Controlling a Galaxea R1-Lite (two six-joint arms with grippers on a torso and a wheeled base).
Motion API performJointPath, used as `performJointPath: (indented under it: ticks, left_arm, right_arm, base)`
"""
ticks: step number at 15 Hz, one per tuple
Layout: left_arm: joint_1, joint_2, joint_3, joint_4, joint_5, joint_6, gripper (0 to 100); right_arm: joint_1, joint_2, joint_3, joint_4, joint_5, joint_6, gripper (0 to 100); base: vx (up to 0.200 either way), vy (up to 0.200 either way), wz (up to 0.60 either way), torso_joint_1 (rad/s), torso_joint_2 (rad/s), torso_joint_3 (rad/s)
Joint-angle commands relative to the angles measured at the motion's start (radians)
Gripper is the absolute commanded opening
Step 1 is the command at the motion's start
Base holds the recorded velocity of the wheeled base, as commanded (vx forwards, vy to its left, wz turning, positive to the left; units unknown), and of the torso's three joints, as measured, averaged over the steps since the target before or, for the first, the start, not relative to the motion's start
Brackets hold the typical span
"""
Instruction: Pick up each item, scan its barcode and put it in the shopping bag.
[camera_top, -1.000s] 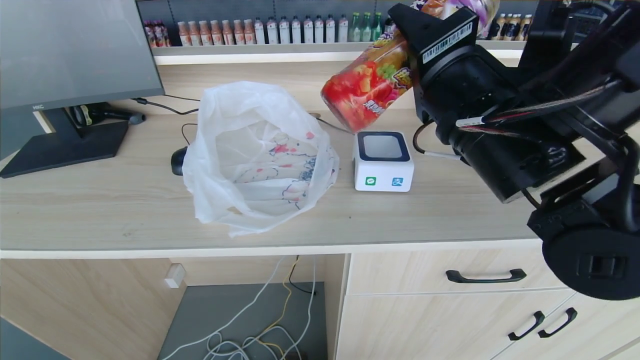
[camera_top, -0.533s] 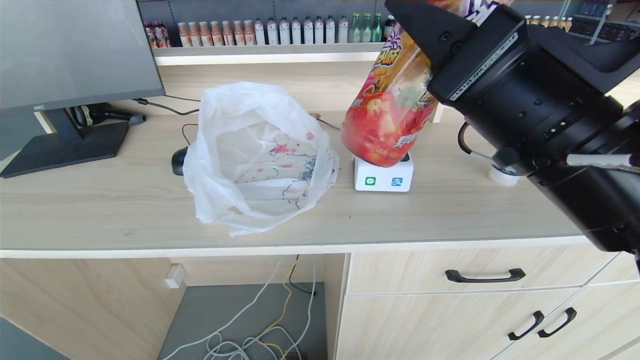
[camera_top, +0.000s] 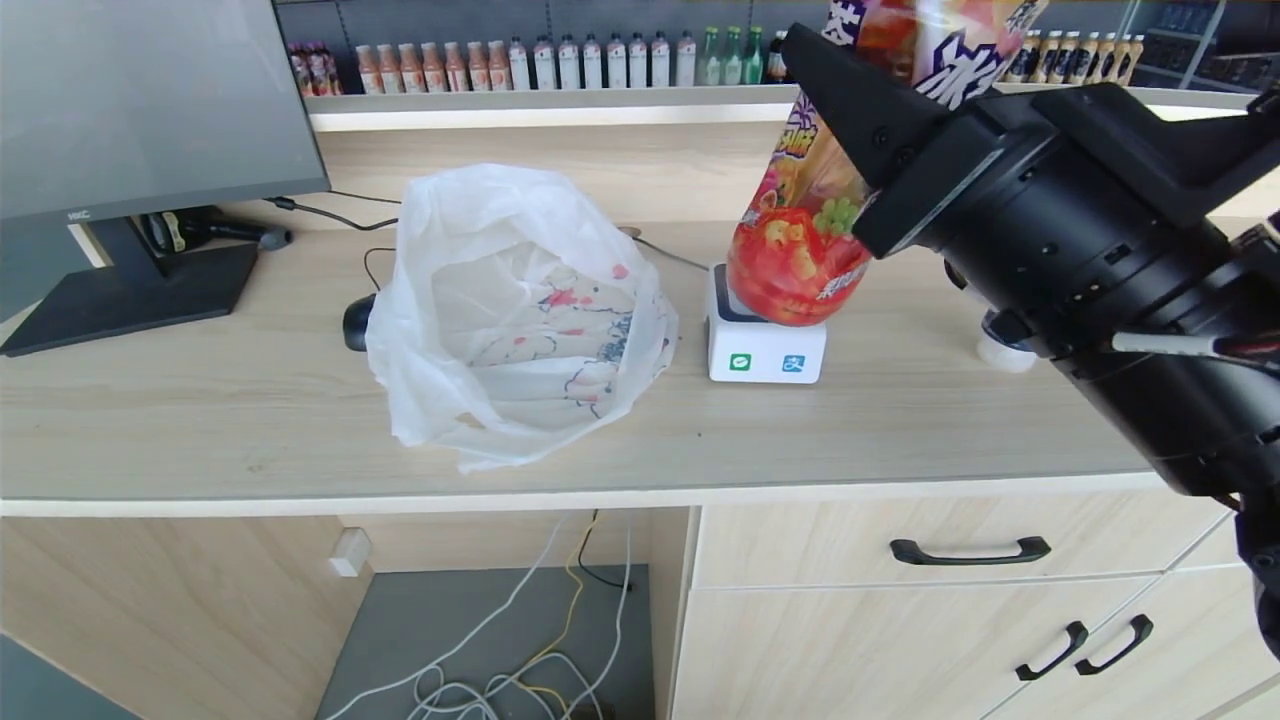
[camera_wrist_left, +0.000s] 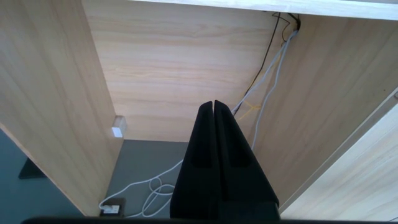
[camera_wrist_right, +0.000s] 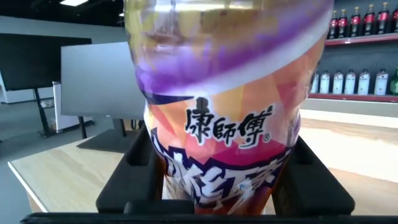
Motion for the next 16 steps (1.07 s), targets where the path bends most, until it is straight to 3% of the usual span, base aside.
performJointPath:
  ticks: [1,16]
  left_arm:
    - [0.000,0.000,0.000,0.000,0.000,-0.002,0]
    - [0.000,0.000,0.000,0.000,0.000,-0.005,0]
  right_arm:
    - [-0.024,0.043,-0.001,-0.005,0.001,0.000,0]
    - [-0.027,0.066,-0.016,-0.025,0.001,0.023,0]
  base:
    - [0.000,0.000,0.00,0.000,0.00,0.000]
    - [0.000,0.200,0.00,0.003,0.00,0.003]
